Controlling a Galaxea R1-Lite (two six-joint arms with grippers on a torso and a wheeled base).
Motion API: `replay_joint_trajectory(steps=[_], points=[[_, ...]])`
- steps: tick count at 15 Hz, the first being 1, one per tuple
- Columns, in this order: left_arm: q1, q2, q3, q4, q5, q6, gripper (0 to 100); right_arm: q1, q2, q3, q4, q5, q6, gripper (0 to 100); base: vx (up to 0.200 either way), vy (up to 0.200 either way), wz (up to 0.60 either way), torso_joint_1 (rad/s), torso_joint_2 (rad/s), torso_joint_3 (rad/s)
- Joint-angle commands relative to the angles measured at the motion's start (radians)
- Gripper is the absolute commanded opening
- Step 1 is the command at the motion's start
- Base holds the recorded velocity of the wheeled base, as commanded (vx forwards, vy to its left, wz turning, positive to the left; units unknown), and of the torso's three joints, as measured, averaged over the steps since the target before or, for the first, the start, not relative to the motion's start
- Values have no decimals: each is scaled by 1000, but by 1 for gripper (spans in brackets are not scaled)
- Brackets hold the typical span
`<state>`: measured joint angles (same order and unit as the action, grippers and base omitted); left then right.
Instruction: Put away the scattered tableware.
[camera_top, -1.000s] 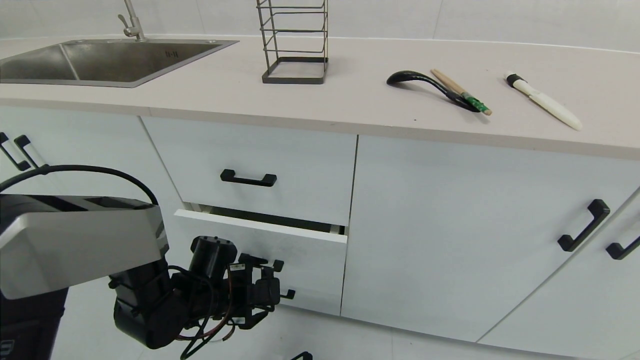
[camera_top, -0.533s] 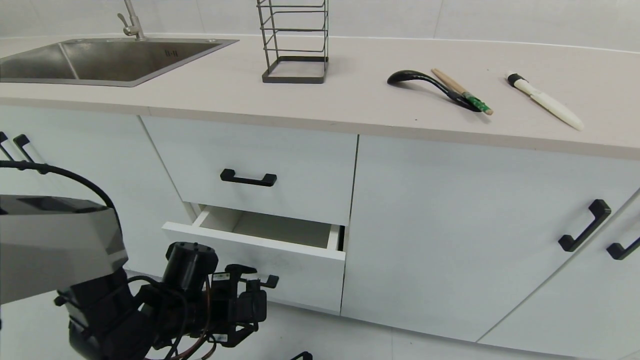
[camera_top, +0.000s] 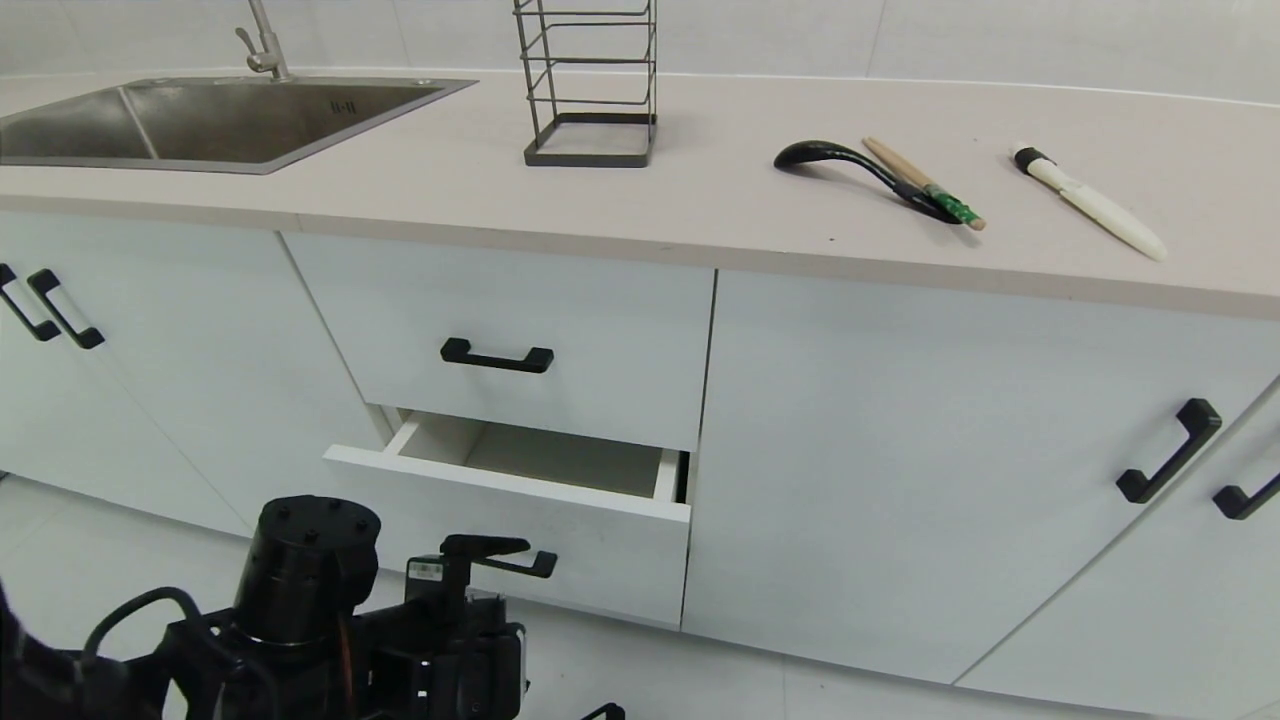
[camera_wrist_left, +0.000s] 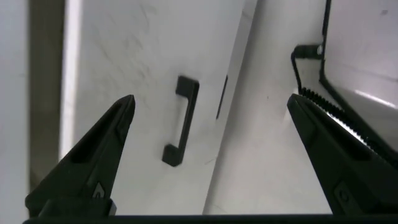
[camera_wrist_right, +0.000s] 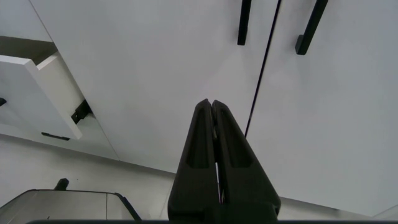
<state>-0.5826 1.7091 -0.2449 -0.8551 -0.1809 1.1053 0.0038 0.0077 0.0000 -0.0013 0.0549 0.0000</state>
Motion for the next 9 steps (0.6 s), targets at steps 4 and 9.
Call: replay_joint_trajectory(steps=[4,9], points=[[32,-59,-94,37,4,-56,100,1,2,0,0,0,0,0,0,0,0,0,0,0],[86,109,-182,27,-6,-59,100,1,0,0,0,0,0,0,0,0,0,0,0,0]])
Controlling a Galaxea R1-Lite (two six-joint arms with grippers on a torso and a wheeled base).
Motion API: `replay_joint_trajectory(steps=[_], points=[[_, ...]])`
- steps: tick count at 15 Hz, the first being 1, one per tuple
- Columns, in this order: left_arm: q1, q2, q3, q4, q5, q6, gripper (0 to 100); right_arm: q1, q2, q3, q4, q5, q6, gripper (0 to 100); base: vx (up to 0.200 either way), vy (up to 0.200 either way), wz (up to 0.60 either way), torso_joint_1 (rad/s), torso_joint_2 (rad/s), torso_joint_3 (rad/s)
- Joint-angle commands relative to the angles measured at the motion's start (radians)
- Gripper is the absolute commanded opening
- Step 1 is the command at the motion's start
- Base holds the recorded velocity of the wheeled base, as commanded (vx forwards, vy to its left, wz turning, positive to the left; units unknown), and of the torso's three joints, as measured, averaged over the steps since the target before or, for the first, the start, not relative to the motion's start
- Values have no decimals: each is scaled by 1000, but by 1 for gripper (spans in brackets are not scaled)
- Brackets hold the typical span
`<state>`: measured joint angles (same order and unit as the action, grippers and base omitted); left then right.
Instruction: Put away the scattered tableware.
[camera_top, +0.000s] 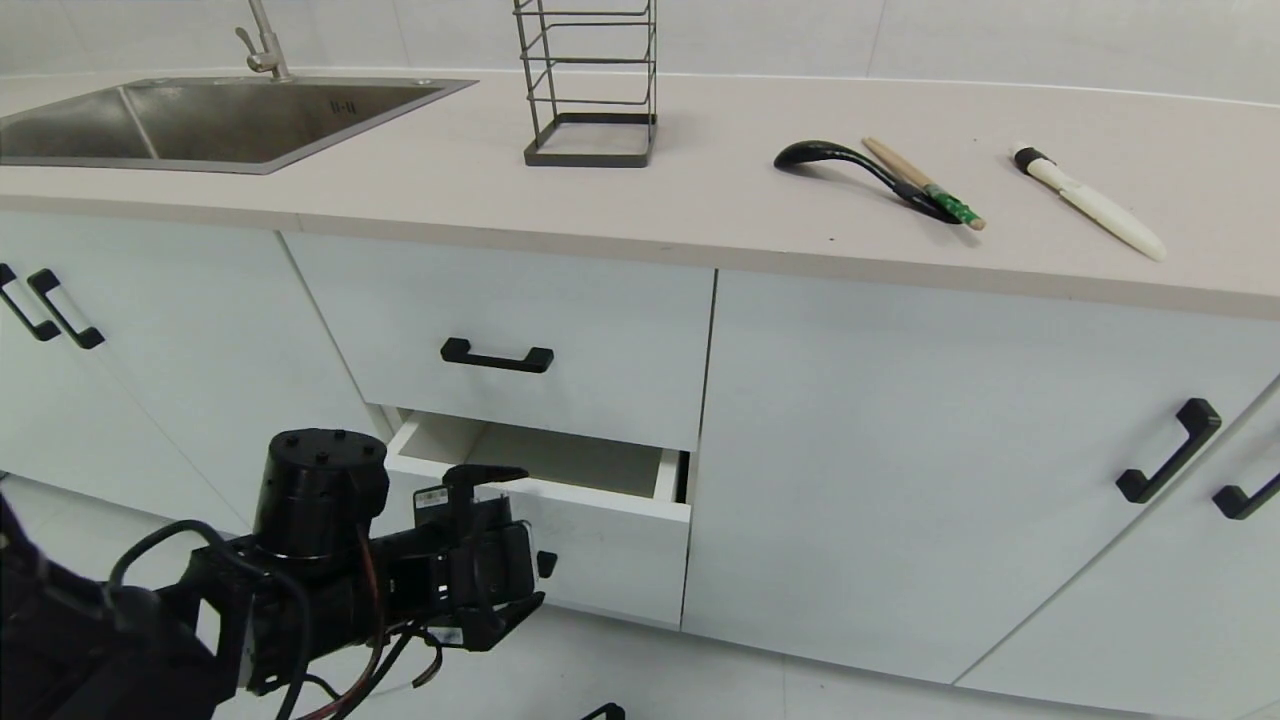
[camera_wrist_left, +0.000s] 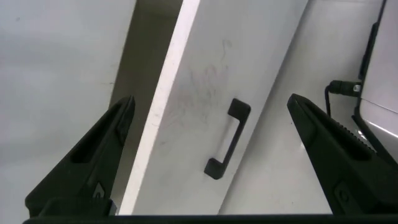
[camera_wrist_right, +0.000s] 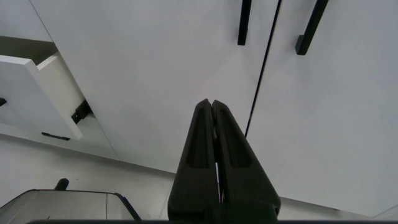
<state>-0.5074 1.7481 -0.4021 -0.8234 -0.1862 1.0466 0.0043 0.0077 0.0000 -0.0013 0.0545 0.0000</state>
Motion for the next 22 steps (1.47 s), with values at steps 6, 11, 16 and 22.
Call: replay_joint_trajectory(steps=[6,11,16,22], points=[[20,162,-93,-8,-15,-34,100,0,0,0,0,1,0,0,0,0,0,0,0,0],[18,185,-89,-10,-18,-40,100,2,0,0,0,1,0,0,0,0,0,0,0,0],[14,136,-47,-8,-59,-40,100,0,0,0,0,1,0,0,0,0,0,0,0,0],[-2,-28,164,-2,-59,-71,100,0,0,0,0,1,0,0,0,0,0,0,0,0]])
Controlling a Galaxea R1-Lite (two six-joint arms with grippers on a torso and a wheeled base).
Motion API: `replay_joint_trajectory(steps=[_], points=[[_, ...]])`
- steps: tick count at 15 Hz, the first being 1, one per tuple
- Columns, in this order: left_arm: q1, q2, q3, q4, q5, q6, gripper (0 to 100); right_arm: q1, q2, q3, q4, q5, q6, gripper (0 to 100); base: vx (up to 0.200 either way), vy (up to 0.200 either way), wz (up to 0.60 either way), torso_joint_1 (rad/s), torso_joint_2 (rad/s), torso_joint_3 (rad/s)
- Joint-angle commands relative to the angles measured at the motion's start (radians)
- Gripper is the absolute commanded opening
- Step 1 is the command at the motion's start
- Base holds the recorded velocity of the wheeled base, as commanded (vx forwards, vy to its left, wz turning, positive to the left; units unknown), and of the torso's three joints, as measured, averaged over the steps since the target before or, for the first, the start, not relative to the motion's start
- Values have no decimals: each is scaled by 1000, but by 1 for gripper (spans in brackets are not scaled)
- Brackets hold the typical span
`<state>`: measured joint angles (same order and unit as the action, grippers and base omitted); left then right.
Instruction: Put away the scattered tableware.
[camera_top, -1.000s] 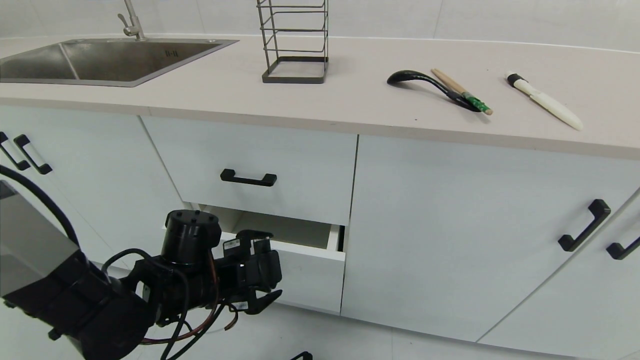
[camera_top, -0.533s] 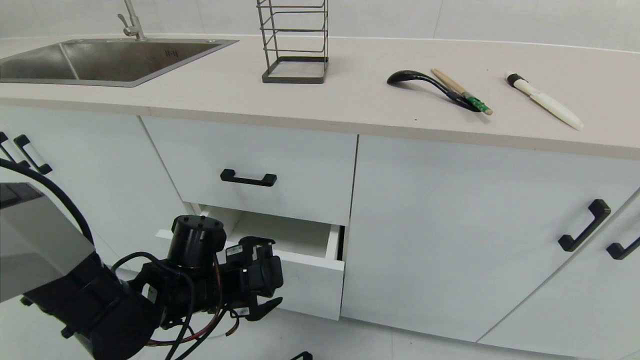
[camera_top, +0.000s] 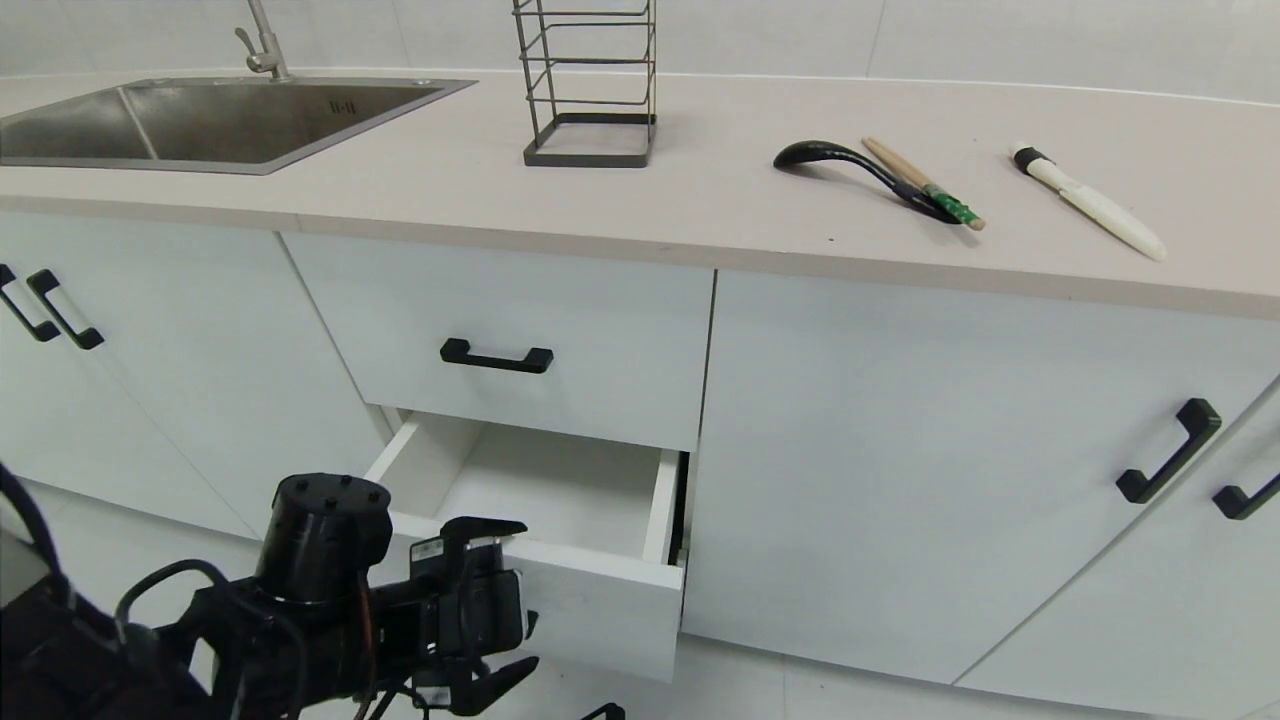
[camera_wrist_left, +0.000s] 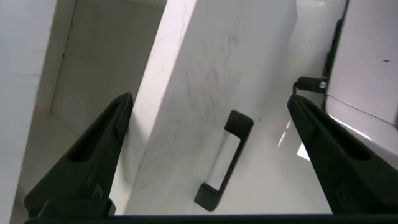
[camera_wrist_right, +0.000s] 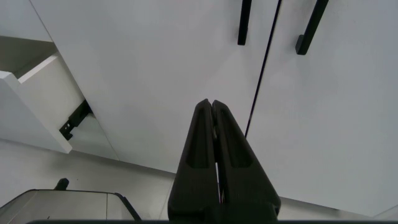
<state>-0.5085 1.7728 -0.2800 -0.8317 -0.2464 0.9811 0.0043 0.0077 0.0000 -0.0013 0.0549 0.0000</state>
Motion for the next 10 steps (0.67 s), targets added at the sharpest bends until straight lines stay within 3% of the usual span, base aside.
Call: replay_joint_trajectory(steps=[1,7,10], points=[[-1,-61,56,6,1,-7,100,0,2,0,0,0,0,0,0,0,0,0,0,0],[-70,-87,108,6,1,-32,100,0,2,0,0,0,0,0,0,0,0,0,0,0],[-74,-110,127,9,1,-32,100,0,2,0,0,0,0,0,0,0,0,0,0,0]])
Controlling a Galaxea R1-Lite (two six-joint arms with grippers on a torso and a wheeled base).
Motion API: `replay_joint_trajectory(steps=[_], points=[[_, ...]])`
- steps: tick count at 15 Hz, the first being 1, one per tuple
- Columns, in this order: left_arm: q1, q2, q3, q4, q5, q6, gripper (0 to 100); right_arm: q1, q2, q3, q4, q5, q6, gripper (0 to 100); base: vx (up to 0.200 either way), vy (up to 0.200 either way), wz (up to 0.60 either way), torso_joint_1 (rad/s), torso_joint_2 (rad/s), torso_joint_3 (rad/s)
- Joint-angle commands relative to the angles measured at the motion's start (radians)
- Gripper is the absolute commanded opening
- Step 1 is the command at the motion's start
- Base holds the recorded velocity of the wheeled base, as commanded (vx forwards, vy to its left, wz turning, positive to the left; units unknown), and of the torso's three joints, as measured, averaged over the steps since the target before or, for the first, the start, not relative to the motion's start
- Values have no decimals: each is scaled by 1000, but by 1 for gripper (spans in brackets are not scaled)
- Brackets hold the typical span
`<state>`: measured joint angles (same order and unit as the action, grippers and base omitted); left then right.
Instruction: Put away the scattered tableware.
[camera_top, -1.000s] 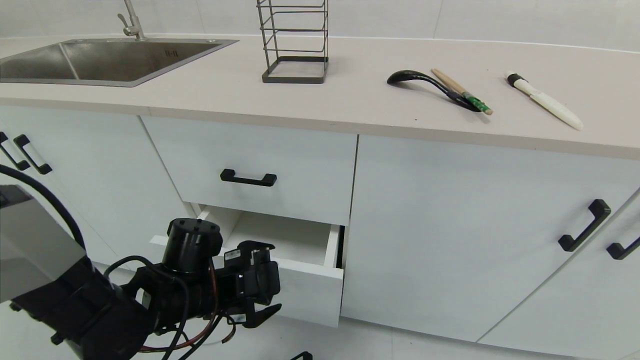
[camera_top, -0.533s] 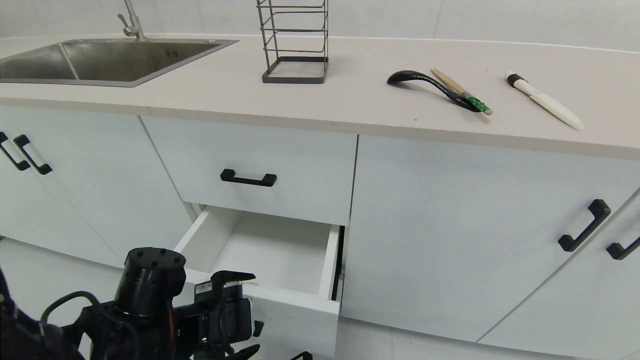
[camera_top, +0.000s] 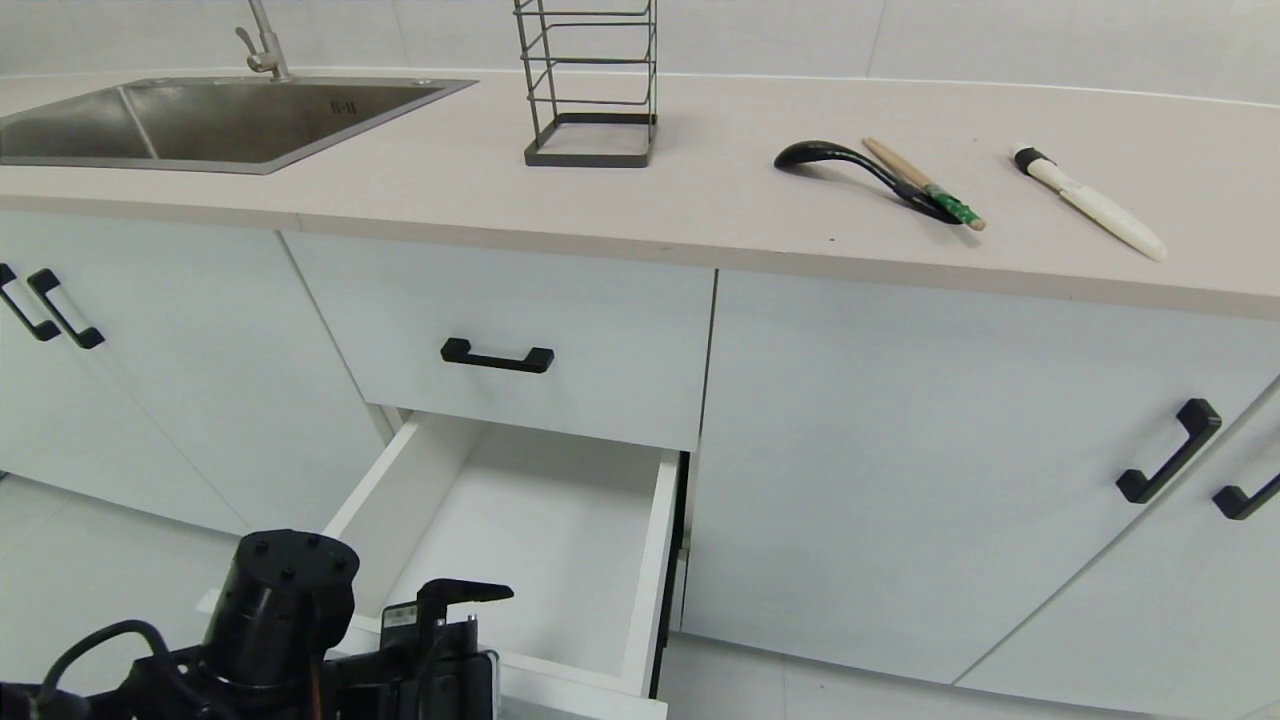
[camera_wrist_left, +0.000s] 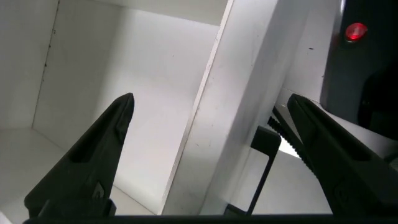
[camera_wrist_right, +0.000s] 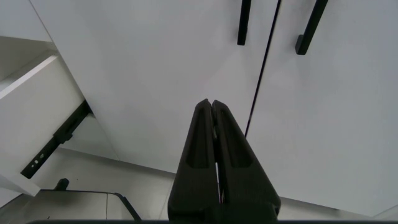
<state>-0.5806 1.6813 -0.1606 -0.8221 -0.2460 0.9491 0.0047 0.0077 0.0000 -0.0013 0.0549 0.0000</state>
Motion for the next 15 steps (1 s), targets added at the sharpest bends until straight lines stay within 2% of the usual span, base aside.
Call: replay_joint_trajectory(steps=[1,5,8,9,10,11,12,13,14,15], points=[[-2,-35,12,1,-3,2,100,1,2,0,0,0,0,0,0,0,0,0,0,0],[-34,-190,43,9,-29,-4,100,0,2,0,0,0,0,0,0,0,0,0,0,0],[-51,-336,30,12,-33,-104,100,1,3,0,0,0,0,0,0,0,0,0,0,0],[-50,-354,23,12,-27,-127,100,1,2,0,0,-1,2,0,0,0,0,0,0,0],[-48,-376,-30,18,17,-197,100,-2,0,0,0,-1,3,0,0,0,0,0,0,0],[-48,-377,-66,18,56,-231,100,-2,0,0,0,-1,6,0,0,0,0,0,0,0],[-48,-374,-172,31,117,-342,100,-2,0,0,-2,-1,5,0,0,0,0,0,0,0],[-39,-373,-250,69,123,-420,100,-2,0,0,0,0,3,0,0,0,0,0,0,0],[-38,-373,-269,83,122,-437,100,-2,0,0,0,0,3,0,0,0,0,0,0,0],[-22,-380,-300,113,114,-495,100,-2,0,0,0,0,3,0,0,0,0,0,0,0]])
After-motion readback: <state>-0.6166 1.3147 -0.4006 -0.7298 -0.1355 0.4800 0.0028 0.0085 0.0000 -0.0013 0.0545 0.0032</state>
